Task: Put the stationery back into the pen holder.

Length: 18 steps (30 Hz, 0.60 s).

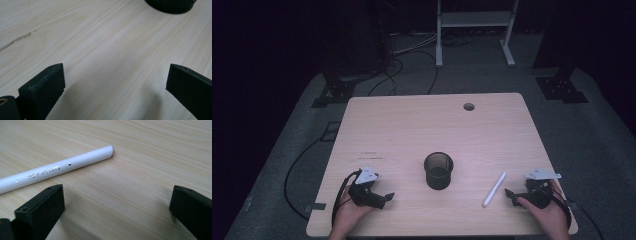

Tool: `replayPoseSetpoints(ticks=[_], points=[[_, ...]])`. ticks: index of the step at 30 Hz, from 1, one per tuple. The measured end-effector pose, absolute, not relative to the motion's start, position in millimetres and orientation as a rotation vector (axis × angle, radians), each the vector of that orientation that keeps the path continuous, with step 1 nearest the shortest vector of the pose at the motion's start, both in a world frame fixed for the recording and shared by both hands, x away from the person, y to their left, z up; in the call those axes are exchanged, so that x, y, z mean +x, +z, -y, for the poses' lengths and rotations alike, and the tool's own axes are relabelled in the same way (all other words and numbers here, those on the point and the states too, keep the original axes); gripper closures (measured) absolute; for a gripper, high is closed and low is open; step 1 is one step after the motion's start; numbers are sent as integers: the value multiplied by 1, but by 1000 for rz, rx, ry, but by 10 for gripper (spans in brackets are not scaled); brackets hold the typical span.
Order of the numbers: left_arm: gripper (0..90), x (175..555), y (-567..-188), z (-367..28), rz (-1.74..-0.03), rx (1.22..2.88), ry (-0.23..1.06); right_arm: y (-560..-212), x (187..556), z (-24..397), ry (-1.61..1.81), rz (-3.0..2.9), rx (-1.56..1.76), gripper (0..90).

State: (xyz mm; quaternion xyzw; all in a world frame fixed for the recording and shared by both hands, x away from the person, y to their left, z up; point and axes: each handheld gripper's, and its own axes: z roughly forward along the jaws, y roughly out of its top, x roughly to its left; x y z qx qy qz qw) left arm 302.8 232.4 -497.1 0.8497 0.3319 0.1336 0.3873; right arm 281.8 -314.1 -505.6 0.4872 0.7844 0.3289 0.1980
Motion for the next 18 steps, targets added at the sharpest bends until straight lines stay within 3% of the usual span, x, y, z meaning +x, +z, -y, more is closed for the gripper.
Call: replayPoseSetpoints(ticks=[18], points=[[11, 303, -500, -249, -897, 2200, 401, -505, 281, 314, 930, -2194, 1355, 22]])
